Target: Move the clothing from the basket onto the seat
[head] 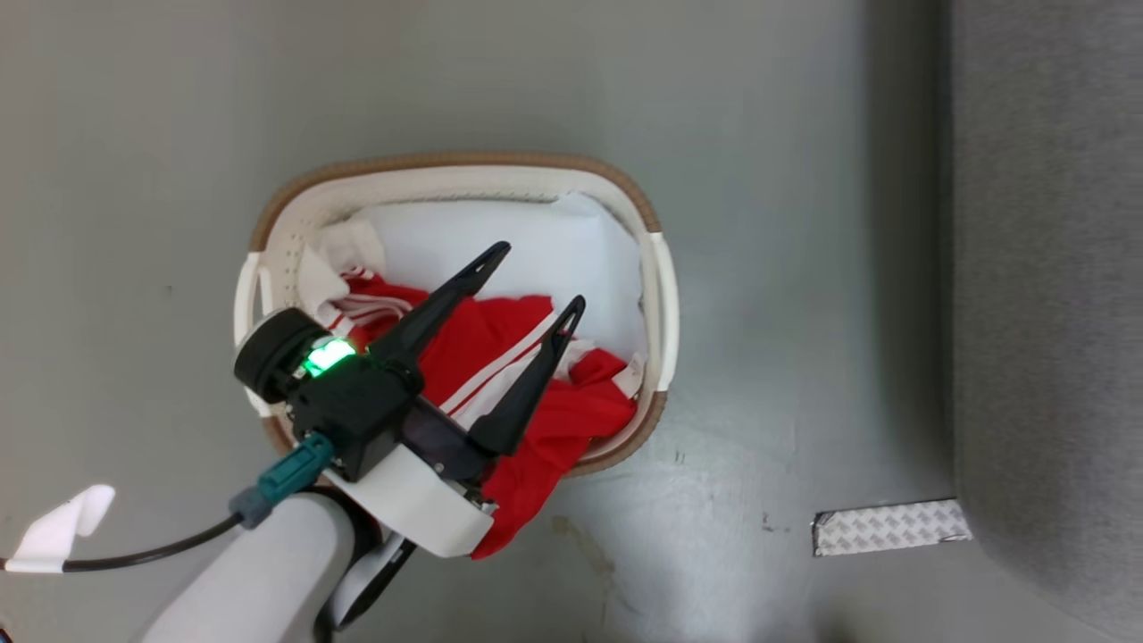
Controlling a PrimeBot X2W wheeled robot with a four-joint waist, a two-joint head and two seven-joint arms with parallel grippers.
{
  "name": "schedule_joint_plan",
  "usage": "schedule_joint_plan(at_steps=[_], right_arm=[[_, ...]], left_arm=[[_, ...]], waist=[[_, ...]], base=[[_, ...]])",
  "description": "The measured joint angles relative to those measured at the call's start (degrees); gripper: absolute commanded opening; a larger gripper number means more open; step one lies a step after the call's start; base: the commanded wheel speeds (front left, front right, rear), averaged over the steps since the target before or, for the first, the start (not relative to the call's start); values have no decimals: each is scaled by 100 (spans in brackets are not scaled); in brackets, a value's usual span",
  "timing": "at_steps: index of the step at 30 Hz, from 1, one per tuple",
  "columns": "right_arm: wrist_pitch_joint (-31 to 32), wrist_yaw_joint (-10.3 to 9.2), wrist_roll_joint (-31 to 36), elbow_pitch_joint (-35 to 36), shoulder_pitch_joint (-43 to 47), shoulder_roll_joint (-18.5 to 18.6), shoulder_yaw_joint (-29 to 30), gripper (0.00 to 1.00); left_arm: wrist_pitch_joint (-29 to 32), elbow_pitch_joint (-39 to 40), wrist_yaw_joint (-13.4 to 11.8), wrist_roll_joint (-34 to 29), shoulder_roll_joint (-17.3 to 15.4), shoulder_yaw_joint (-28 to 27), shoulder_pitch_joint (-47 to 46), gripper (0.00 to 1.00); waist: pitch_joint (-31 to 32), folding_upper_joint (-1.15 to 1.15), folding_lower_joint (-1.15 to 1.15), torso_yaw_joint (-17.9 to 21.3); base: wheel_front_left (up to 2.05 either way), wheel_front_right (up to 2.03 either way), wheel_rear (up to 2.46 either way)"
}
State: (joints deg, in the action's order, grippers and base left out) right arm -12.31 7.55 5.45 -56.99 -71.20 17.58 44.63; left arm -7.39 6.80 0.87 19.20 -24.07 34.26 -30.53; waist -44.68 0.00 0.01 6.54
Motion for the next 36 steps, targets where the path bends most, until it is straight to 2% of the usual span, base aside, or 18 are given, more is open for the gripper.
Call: schedule_joint_plan(at_steps=[7,13,23,30,36], right_arm=[[-199,0,187,-109,805,-122,-865,100],[-258,0,-157,261,1659,-172,-1619,100],[-274,0,-1212,2330,3722,-511,-2833,100],[-277,0,-1268,3575,5044,-896,-3442,100],[-229,0,-1212,4299,5917,-1211,-3938,100]], left_arm=[[-151,-187,-52,213,3,-66,198,100],[-381,-563,-144,402,79,-165,463,100],[-711,-1229,-413,814,354,-578,1182,100],[-762,-1594,-594,951,348,-1184,1905,100],[-770,-1733,-595,850,385,-1849,2474,100]], waist=[[580,0,-2,158],[1300,0,-2,239],[2621,0,-4,133],[3452,0,-4,-87],[4085,0,-4,-266]], base=[[0,0,0],[0,0,0],[0,0,0],[0,0,0],[0,0,0]])
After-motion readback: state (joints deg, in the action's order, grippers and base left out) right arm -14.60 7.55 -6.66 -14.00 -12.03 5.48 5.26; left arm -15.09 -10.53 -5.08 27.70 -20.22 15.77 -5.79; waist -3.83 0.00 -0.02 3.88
